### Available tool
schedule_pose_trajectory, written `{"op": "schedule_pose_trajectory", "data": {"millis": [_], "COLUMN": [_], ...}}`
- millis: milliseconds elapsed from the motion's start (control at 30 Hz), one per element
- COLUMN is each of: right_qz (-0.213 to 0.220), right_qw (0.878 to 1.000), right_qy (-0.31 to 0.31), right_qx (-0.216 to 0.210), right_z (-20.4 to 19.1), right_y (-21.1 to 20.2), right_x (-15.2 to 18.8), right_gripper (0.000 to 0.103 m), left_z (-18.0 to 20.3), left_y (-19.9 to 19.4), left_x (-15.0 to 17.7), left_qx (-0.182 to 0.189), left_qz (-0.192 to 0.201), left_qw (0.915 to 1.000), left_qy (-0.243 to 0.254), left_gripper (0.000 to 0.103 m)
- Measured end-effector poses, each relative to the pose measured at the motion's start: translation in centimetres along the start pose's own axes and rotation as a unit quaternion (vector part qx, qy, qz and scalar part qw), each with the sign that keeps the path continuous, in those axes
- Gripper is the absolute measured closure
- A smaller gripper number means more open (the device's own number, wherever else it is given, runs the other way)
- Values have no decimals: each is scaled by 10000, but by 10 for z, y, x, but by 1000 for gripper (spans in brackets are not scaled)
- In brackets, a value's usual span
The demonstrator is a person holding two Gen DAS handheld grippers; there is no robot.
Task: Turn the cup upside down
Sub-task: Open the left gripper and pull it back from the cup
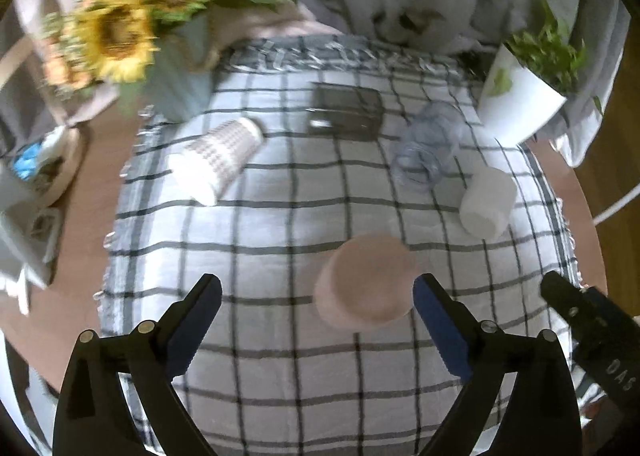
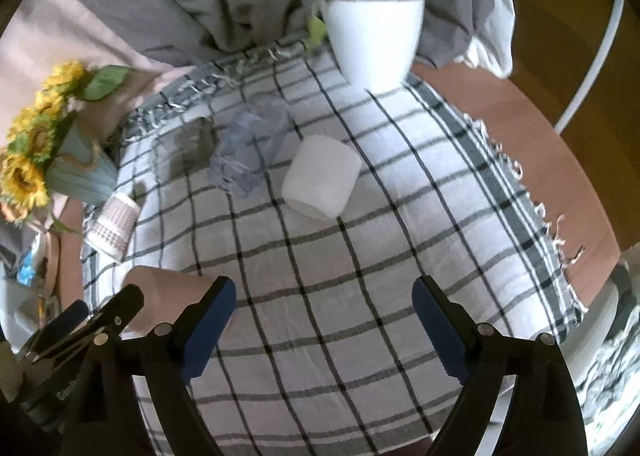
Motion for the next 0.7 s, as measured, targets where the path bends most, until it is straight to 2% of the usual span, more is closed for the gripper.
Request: {"op": "schedule_pose_trajectory", "data": {"millis": [133,367,533,700], "right_qz": [228,727,824,858], "right_qw": [9992,9926,9899,9880], "right_qy": [-331,-911,-1007,-1062], "right_qx": [-89,-336,-570,-717], "right_z": [-15,-43,-51,-55], "right_y": [-17,-54,-68,-74], "right_x": [3,14,23,35], "right_gripper": [13,13,13,13], "left_z": [-13,-38,-49,-45], "left_y": [-16,-43,-57,-66], "left_x": [11,31,46,53], "left_qx": [-61,-549,-538,-393], "left_qz": [129,388,442,416], "left_qw": [9998,9975,9969,9979], "left_qy": [-102,-194,-376,-293], "left_gripper": [4,2,1,0]}}
Point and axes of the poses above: each gripper's, at about its wrist camera, not at the fingertips, and y roughly the way its jaws point, z to its right, x to its underside, the point moved 6 cm from there along y, roughly the way its jaws point, and after that the axes turned 6 degrees about y, right-handed, at the moved point
